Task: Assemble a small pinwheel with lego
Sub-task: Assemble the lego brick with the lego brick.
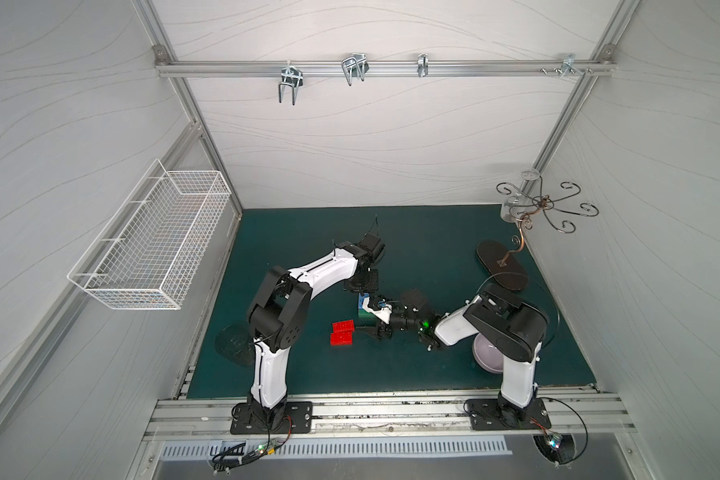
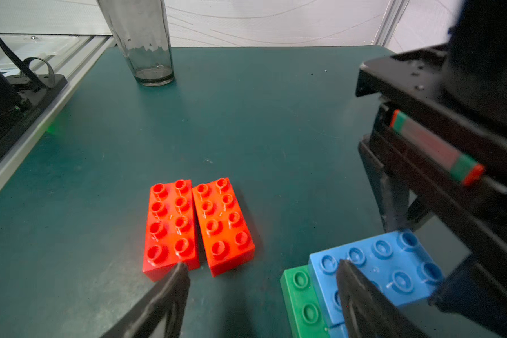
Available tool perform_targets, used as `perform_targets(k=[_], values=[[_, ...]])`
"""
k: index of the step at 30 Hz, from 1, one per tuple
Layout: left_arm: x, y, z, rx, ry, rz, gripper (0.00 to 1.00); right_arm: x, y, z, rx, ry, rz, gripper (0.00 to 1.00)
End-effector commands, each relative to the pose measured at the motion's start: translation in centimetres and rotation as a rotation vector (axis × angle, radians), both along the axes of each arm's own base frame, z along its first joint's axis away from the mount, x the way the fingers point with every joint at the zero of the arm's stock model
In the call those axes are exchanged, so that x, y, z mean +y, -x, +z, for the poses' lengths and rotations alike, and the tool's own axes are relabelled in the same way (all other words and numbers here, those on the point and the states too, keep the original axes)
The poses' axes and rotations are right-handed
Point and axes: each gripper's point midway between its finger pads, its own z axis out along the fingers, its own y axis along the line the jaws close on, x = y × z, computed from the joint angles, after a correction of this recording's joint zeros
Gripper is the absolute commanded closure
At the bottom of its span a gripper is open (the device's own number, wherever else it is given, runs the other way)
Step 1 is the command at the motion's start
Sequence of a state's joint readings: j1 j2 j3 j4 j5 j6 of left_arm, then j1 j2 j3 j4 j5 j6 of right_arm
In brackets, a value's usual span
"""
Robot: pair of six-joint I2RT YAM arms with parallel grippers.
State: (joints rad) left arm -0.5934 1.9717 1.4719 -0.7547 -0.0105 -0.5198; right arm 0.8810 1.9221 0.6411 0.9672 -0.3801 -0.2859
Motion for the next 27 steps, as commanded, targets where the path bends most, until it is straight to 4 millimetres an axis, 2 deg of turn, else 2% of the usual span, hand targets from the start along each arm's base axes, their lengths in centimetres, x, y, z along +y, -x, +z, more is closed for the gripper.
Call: perform_targets(k=[1,5,14,19,22,27], values=[[-1.0,-0.9,2.1,-0.035,0.047,-0.004,0.9,-5.3,3.0,-10.3,0.321,0.348,-0.054,0.2],[-0.6,-1.5,2.2,-0.05,0.053,0.003,0.89,-4.8,3.3,-10.6,0.324,0.372,-0.031,0.21],[-3.4,-0.8,1.4,-0.021,0.088,-0.052,0.88,-7.4,4.3,-12.1,0.347,0.395,-0.077,0.21],[-3.6,-1.5,1.7,-0.037,0.056,-0.079,0.89,-7.3,4.4,-11.9,0.356,0.393,-0.072,0.21],[-3.9,-0.9,0.7,0.001,0.063,-0.083,0.89,-7.3,4.3,-12.0,0.352,0.4,-0.069,0.21],[-3.0,0.2,-1.0,0.027,0.025,-0.078,0.88,-7.6,4.4,-12.8,0.363,0.42,-0.074,0.22]])
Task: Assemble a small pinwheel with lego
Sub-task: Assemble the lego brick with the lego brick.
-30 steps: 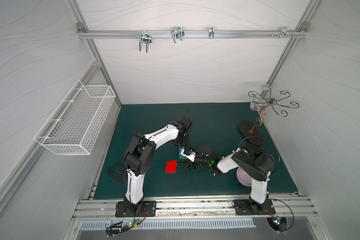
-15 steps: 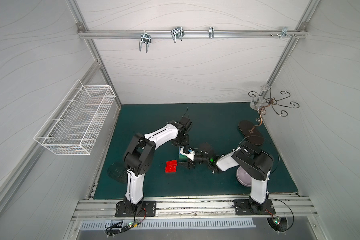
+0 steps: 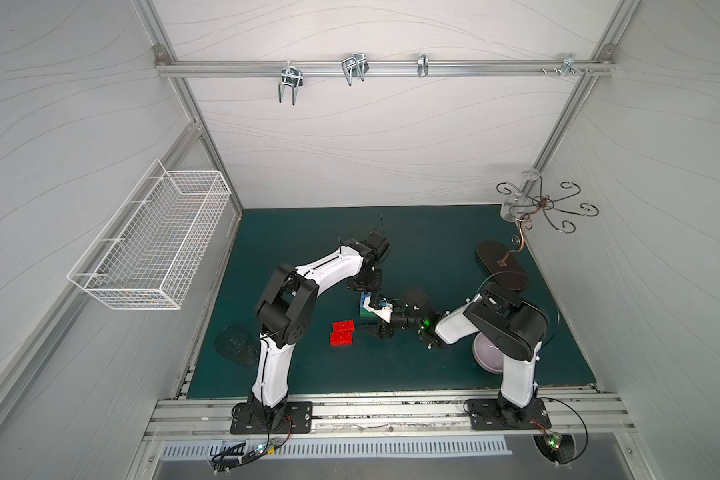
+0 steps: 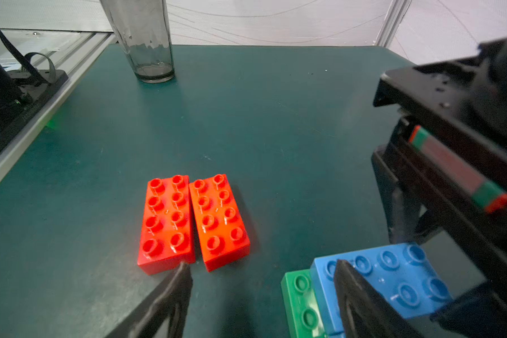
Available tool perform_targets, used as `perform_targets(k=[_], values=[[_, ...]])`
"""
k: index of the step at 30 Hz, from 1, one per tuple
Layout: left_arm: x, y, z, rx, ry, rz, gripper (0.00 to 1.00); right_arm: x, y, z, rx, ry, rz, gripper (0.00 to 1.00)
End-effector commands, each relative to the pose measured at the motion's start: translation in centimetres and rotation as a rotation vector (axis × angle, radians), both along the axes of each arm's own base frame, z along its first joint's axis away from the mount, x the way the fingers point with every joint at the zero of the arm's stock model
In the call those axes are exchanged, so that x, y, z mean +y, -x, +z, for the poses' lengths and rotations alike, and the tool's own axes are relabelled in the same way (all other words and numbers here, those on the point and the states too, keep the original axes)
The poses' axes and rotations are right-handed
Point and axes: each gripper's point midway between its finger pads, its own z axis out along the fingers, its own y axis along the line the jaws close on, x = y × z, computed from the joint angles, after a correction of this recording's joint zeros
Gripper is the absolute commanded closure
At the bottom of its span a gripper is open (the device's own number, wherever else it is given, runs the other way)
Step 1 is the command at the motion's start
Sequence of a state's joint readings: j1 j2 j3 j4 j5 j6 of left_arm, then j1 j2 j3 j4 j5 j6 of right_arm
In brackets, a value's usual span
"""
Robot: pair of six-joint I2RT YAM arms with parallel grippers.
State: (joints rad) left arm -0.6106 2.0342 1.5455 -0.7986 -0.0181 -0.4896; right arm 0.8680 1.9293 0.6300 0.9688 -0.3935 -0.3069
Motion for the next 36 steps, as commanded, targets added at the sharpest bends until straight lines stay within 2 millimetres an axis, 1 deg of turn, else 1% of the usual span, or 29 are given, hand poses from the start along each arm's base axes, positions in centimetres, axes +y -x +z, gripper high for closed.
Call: perform_targets(k=[1,4,9,11,12,13,14,15,16,19,22,25,27,29,30,33,34,36], values=[[-1.9,0.5,-0.4,0.01,0.05,-0.033,0.88,-7.1,4.4,-12.3,0.37,0.411,-0.084,0.22],[-1.9,0.2,0.1,0.001,0.053,-0.036,0.87,-7.1,4.3,-12.3,0.364,0.41,-0.091,0.22],[-2.2,-0.5,1.6,-0.031,0.063,-0.042,0.86,-7.1,4.3,-12.3,0.361,0.413,-0.089,0.22],[-2.4,-0.7,2.0,-0.036,0.067,-0.041,0.84,-7.1,4.3,-12.3,0.36,0.412,-0.087,0.22],[-2.4,-0.7,2.2,-0.037,0.07,-0.041,0.82,-7.0,4.2,-12.1,0.361,0.408,-0.086,0.22],[-2.5,-0.7,2.4,-0.039,0.075,-0.042,0.77,-6.8,4.2,-11.8,0.36,0.402,-0.084,0.22],[-2.5,-0.7,2.6,-0.042,0.078,-0.04,0.65,-6.6,4.1,-11.4,0.356,0.394,-0.079,0.22],[-2.5,-0.7,2.8,-0.044,0.082,-0.04,0.57,-6.4,4.0,-11.0,0.353,0.387,-0.076,0.22],[-2.6,-0.7,3.0,-0.049,0.086,-0.039,0.53,-6.0,3.9,-10.4,0.348,0.377,-0.066,0.22],[-2.4,-1.1,4.1,-0.068,0.086,-0.033,0.33,-5.0,3.5,-8.5,0.331,0.353,-0.037,0.21],[-2.2,-1.5,4.8,-0.077,0.104,-0.018,0.25,-4.0,3.1,-6.8,0.317,0.336,-0.008,0.21],[-1.3,-1.9,5.3,-0.086,0.107,0.01,0.22,-3.7,3.0,-5.9,0.298,0.312,0.003,0.21],[-0.4,-2.1,5.7,-0.083,0.129,0.047,0.17,-3.4,2.6,-4.1,0.281,0.249,-0.008,0.21],[0.9,-2.4,6.3,-0.094,0.155,0.089,0.1,-3.1,2.2,-1.8,0.283,0.197,-0.006,0.19],[1.5,-2.5,6.8,-0.11,0.164,0.104,0.01,-2.9,2.0,-0.8,0.283,0.179,-0.005,0.19],[3.4,-2.9,8.8,-0.164,0.19,0.142,0.0,-2.8,1.4,2.7,0.273,0.108,-0.006,0.16],[3.8,-2.8,9.4,-0.169,0.197,0.144,0.0,-3.0,1.1,3.5,0.281,0.093,-0.011,0.16],[5.2,-1.6,10.2,-0.14,0.186,0.145,0.0,-3.4,1.0,5.0,0.288,0.066,-0.018,0.16]])
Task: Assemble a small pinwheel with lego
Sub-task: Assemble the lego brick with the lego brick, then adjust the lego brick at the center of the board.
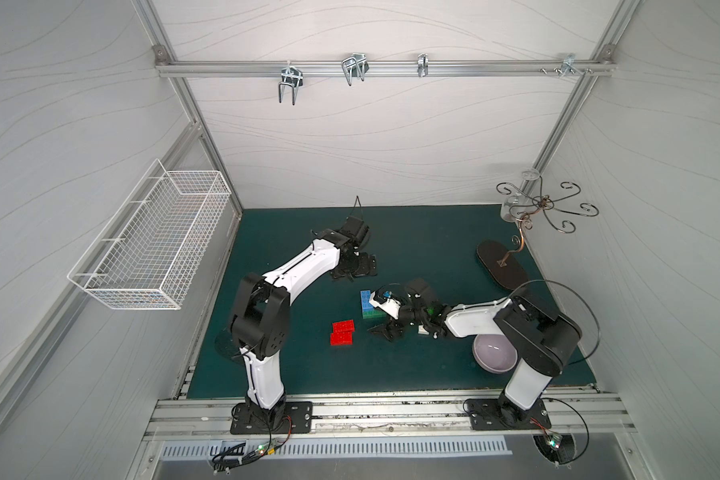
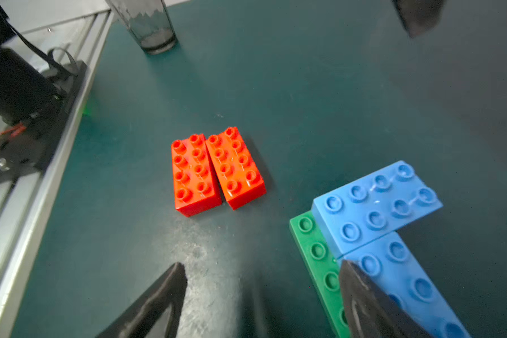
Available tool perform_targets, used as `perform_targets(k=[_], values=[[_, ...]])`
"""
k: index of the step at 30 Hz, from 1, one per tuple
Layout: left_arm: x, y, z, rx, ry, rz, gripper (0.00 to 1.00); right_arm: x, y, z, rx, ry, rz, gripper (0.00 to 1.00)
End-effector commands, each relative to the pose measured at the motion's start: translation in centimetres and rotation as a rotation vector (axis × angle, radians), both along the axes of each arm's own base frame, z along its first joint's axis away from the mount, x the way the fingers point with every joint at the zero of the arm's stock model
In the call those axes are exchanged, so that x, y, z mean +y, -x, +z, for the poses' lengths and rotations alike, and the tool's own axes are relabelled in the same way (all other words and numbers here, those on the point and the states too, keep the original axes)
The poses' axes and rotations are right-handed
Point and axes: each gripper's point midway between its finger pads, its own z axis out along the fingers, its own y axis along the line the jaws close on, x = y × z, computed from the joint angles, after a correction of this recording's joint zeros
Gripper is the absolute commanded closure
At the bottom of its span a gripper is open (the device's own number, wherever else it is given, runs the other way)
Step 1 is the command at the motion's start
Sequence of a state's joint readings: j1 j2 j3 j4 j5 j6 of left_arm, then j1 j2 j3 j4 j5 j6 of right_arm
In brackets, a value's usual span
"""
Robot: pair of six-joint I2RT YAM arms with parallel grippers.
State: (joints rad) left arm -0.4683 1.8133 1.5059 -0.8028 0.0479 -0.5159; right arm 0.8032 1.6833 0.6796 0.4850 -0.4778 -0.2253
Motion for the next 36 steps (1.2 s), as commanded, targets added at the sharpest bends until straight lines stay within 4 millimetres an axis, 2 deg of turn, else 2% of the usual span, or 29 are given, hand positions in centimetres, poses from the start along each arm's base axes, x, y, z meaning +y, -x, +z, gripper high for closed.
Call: perform_targets(k=[1,4,8,10,13,14,18,20,25,28,30,34,36], values=[[1.1,1.3,2.5,-0.015,0.027,-0.007,0.0,-0.8,0.5,2.9,0.053,-0.044,-0.001,0.16],[1.9,5.6,1.3,0.083,0.039,-0.033,0.02,-2.1,0.8,4.8,0.036,-0.058,-0.022,0.16],[3.4,12.8,-1.7,0.297,0.006,-0.084,0.08,-4.4,1.6,7.0,0.031,-0.02,-0.076,0.16],[3.9,15.0,-2.5,0.323,0.001,-0.083,0.11,-5.4,2.1,8.0,0.016,-0.015,-0.101,0.16],[2.3,16.9,-2.7,0.263,-0.027,-0.229,0.09,-6.8,3.2,8.6,0.003,-0.022,-0.11,0.16],[2.5,17.2,-3.2,0.267,-0.066,-0.241,0.08,-7.1,3.5,8.4,0.003,-0.022,-0.112,0.16],[2.1,17.4,-5.6,0.29,-0.034,-0.196,0.11,-7.3,4.0,8.4,0.051,-0.044,-0.125,0.17],[1.6,17.2,-6.4,0.279,-0.023,-0.215,0.05,-7.2,4.1,8.7,0.069,-0.052,-0.124,0.18],[2.0,16.5,-7.0,0.256,-0.094,-0.303,0.01,-7.4,4.4,9.2,0.055,-0.059,-0.117,0.18],[0.7,15.9,-7.2,0.186,-0.033,-0.368,0.0,-7.5,4.7,9.5,0.06,-0.069,-0.11,0.18],[0.2,16.1,-7.8,0.212,-0.012,-0.402,0.0,-7.5,4.8,9.4,0.063,-0.069,-0.108,0.18],[0.4,16.2,-9.0,0.257,-0.04,-0.389,0.0,-7.4,5.0,9.4,0.068,-0.07,-0.099,0.18],[0.7,16.9,-9.4,0.3,-0.049,-0.389,0.01,-7.4,4.9,9.6,0.067,-0.071,-0.099,0.18]])
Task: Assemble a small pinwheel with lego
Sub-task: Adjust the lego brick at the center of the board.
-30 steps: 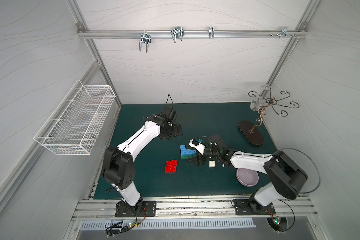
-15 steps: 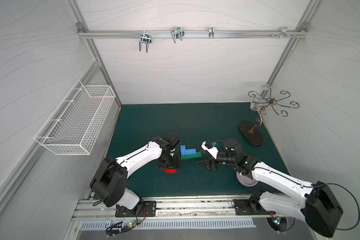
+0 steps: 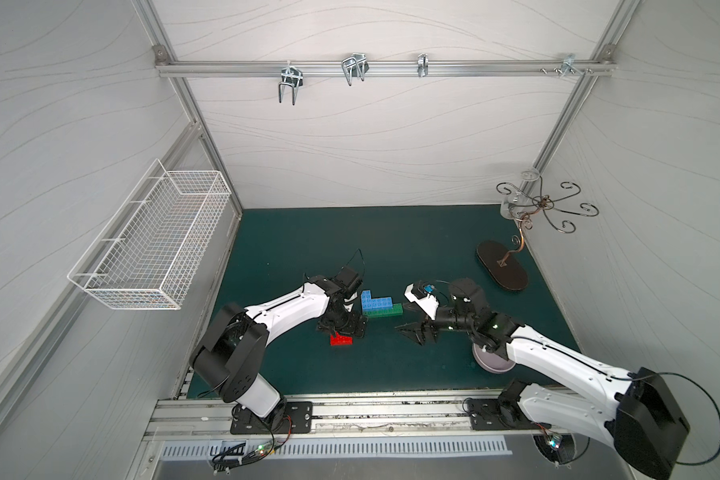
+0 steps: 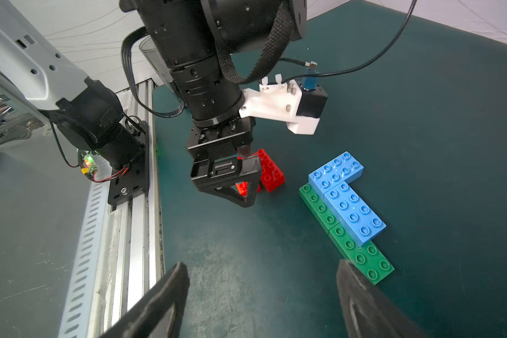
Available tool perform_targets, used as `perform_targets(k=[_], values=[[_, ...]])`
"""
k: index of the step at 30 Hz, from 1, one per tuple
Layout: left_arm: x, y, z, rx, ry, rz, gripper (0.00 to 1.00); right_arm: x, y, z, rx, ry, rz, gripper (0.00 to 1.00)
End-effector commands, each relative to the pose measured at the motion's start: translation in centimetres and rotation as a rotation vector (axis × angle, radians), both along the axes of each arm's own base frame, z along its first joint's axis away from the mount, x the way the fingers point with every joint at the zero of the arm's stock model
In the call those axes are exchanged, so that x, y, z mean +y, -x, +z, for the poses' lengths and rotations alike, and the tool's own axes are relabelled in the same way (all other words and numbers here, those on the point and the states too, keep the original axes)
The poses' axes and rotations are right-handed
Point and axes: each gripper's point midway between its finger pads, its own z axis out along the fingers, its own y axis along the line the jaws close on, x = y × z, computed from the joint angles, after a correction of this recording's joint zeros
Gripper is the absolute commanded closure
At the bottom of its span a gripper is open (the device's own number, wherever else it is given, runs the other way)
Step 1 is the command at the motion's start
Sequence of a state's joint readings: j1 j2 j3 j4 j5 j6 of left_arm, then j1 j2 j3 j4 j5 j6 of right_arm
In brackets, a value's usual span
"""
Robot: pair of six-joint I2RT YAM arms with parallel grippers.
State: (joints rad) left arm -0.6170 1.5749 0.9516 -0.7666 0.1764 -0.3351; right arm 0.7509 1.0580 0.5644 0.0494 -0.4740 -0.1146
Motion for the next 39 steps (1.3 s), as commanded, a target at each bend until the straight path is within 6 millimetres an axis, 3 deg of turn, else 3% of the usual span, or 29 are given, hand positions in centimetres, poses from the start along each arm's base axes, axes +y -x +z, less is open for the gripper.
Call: perform_targets(k=[1,6,12,16,20,25,27,29,32,35,39], values=[[-0.7,0.7,-1.2,0.059,0.021,-0.032,0.01,-0.2,0.4,0.3,0.02,-0.005,0.006,0.18],[-0.6,2.1,-0.8,0.079,0.044,-0.027,0.02,-0.3,0.2,0.0,0.009,-0.001,-0.007,0.18],[-3.2,3.8,0.9,0.194,0.179,0.0,0.04,-0.4,-0.1,-0.2,0.005,0.016,-0.014,0.18],[-3.7,2.0,4.0,0.109,0.206,0.005,0.04,-0.5,-0.1,-0.2,-0.003,0.02,-0.018,0.18],[-3.2,0.3,6.9,0.013,0.146,-0.111,0.03,-0.4,-0.1,-0.2,-0.001,0.022,-0.014,0.18],[-3.1,1.1,6.5,-0.061,0.174,-0.428,0.02,-0.3,0.0,0.0,-0.009,0.014,-0.003,0.18],[-3.7,1.7,7.2,-0.124,0.228,-0.52,0.05,-0.3,0.0,0.2,-0.016,0.011,-0.001,0.18],[-3.5,2.3,7.3,-0.246,0.17,-0.678,0.06,-0.5,0.0,0.6,-0.03,0.002,-0.009,0.18],[-2.2,3.9,6.0,-0.343,0.063,-0.939,0.07,-0.8,0.1,1.0,-0.054,-0.017,-0.022,0.18],[-0.7,4.9,4.1,-0.373,0.036,-1.082,0.14,-1.0,0.2,1.3,-0.064,-0.036,-0.031,0.18],[0.1,4.6,2.5,-0.435,0.003,-1.12,0.17,-1.0,0.4,1.6,-0.069,-0.045,-0.023,0.18]])
